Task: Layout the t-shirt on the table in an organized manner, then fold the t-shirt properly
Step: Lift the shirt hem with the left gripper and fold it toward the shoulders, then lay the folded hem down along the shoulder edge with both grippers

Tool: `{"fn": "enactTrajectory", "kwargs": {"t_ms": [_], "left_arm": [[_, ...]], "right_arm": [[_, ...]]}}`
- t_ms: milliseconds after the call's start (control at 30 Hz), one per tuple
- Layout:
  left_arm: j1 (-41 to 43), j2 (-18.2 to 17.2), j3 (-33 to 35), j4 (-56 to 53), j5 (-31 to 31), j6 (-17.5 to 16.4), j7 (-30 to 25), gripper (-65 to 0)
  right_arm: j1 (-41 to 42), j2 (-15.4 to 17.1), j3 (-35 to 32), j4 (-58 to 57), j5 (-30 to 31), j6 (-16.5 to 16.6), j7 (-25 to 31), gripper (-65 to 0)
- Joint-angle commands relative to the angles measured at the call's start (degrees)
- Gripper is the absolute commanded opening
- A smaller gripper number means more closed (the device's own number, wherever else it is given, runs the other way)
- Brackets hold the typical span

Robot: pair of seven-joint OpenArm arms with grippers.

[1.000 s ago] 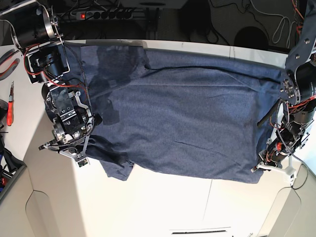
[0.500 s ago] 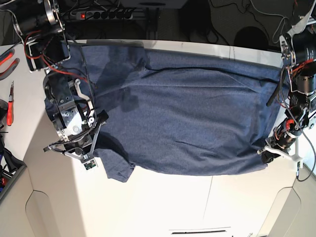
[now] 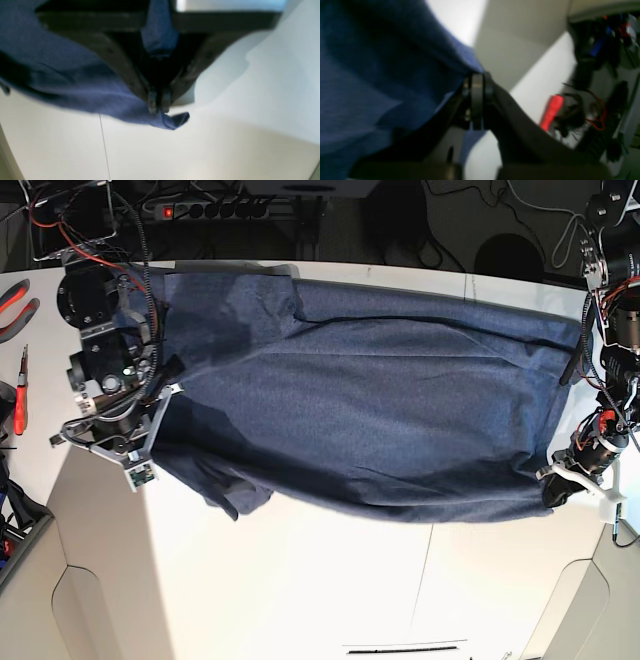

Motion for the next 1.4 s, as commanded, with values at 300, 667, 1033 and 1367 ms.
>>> {"fn": "enactTrajectory", "kwargs": {"t_ms": [300,667,1033,1367], "left_arm": [[-1.51,-3.93,-0.20,1.46,-6.49,-3.45,5.97,-65.0],[4.61,-4.07,-8.96,7.65,-12.07,-3.47,13.57,-65.0],[12.92,-3.87,-11.72,10.29,-13.90,-3.47,16.41,-65.0],[13.38,-3.87,-11.72,10.29,-13.90,-3.47,21.00,-54.2]], "right_arm": [[-5.29,1.51,2.19,5.18,-0.63,-0.37,-1.38,-65.0],[-13.49,1.51,3.72,13.49,-0.66,0.50,-3.06,-65.0],[-19.08,1.49,4.44,13.46,-0.61,0.50,-3.91,-65.0],[-19.80,1.46,4.44,13.44,1.05,0.39,-3.80,-53.5]]}}
